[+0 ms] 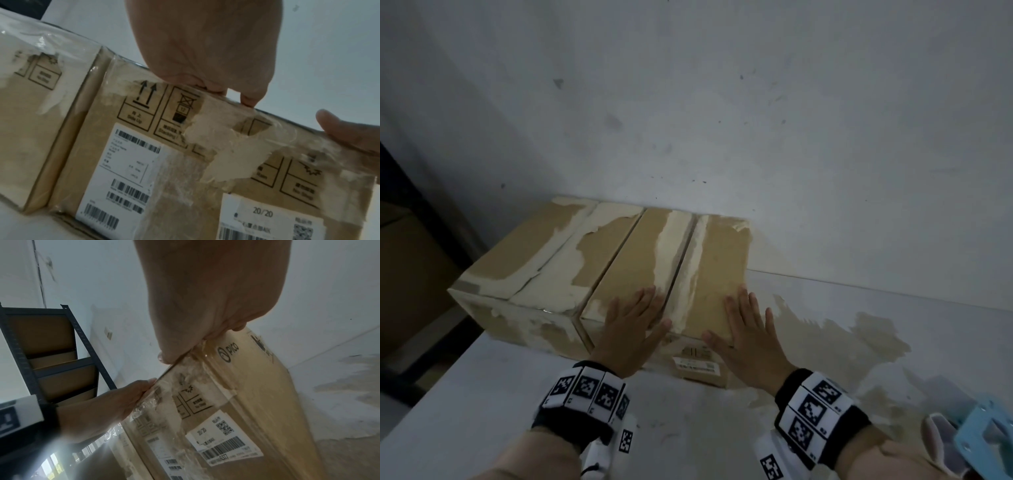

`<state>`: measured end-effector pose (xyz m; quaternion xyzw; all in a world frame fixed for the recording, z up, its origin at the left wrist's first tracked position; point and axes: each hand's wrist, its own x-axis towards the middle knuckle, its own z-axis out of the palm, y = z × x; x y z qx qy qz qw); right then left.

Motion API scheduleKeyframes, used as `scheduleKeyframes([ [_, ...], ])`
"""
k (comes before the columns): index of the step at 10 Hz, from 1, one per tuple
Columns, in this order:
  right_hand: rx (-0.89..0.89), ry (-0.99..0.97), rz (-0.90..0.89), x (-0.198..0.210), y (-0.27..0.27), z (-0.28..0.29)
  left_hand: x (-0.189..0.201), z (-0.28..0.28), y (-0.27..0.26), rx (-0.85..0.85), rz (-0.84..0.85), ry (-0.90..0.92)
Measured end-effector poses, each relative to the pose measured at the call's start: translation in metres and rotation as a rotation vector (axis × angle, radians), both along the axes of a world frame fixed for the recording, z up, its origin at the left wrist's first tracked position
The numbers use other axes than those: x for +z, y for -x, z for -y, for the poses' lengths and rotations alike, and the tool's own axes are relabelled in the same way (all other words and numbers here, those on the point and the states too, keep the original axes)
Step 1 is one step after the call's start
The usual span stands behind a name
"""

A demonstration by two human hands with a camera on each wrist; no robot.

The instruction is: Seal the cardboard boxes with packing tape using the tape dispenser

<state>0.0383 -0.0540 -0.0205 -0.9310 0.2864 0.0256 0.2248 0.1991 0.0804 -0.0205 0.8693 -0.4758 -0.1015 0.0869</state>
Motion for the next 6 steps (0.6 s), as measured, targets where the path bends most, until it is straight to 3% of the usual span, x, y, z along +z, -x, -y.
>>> scheduleKeyframes([
  [4, -0.05, -0.11, -0.067, 0.015, 0.003, 0.0, 0.013, 0.006, 0.004, 0.062, 0.008, 0.042],
  [6, -0.109, -0.127, 0.214, 0.042, 0.041, 0.019, 0.044, 0.033, 0.027, 0.099, -0.034, 0.008],
])
